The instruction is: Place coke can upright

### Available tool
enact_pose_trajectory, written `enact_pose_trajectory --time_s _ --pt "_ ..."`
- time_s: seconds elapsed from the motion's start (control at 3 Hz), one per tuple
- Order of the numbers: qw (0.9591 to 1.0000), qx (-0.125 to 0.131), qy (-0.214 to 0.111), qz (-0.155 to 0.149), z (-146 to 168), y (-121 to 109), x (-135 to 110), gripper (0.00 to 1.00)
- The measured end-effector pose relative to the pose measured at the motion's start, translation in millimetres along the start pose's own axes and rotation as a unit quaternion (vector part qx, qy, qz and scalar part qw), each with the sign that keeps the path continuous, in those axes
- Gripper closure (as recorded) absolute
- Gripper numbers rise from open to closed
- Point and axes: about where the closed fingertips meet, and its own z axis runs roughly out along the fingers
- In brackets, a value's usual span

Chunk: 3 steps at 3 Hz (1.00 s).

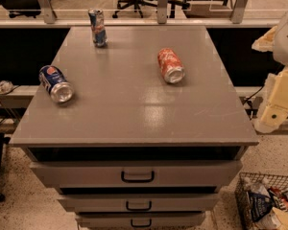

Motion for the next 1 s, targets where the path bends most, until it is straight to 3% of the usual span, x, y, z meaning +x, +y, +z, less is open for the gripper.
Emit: enact_pose_trajectory --time_s 0.33,0.67,1.0 --pt "1.0 0.0 0.0 0.0 0.0 0.0 0.0 0.0" --pt "0.9995 0.02 -0.01 0.02 14.8 -27.1 -14.7 0.0" --pt "0.9961 0.053 -0.029 0.065 45.4 -83.6 -43.1 0.0"
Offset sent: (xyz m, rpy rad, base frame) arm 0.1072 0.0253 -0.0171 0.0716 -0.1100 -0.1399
